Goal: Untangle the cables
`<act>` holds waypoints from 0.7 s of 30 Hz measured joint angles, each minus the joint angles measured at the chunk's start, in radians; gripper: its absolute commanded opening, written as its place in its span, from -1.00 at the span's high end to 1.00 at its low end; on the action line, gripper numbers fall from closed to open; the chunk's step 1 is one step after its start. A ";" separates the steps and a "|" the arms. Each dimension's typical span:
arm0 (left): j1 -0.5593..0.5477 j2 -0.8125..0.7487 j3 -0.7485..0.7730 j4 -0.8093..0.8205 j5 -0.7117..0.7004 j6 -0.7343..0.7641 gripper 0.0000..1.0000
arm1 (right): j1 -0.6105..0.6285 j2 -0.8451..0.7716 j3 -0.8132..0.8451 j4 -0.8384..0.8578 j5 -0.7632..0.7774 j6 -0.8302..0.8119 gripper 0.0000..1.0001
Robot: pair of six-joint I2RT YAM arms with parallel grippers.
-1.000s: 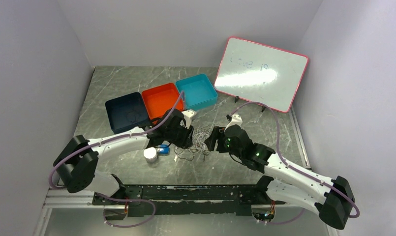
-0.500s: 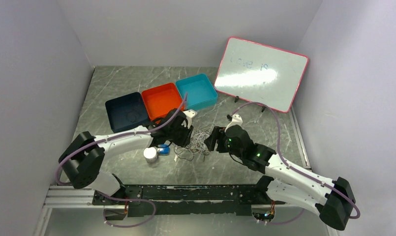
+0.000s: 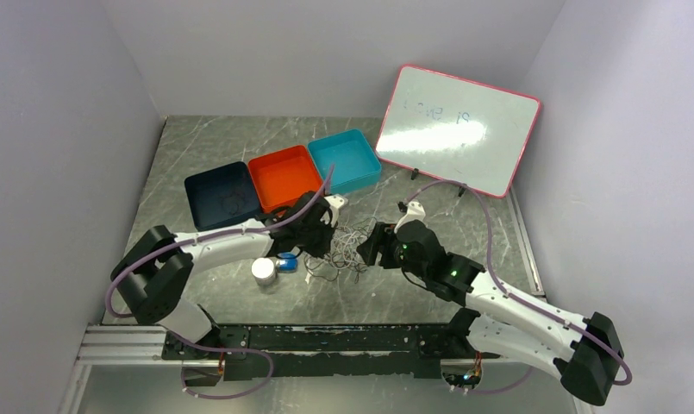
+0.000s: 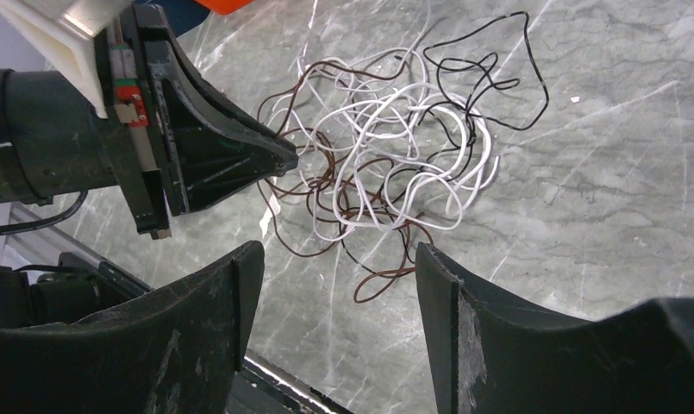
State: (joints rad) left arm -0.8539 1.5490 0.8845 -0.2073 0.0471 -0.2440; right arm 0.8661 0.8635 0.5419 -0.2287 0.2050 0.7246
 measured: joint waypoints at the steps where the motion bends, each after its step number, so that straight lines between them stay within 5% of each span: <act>1: 0.000 -0.004 0.003 -0.001 -0.001 0.001 0.86 | 0.000 -0.001 -0.003 0.003 -0.003 0.001 -0.36; 12: 0.000 -0.165 0.066 -0.048 -0.008 0.023 0.86 | 0.000 -0.056 -0.053 0.094 -0.023 -0.033 -0.49; 21: 0.000 -0.280 0.148 -0.110 -0.007 0.073 0.86 | 0.000 -0.209 -0.203 0.363 -0.024 -0.220 -0.63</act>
State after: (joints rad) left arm -0.8539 1.2690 1.0328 -0.3172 0.0399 -0.1711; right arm 0.8661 0.6548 0.3393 0.1345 0.1810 0.5041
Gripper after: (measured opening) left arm 0.078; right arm 0.805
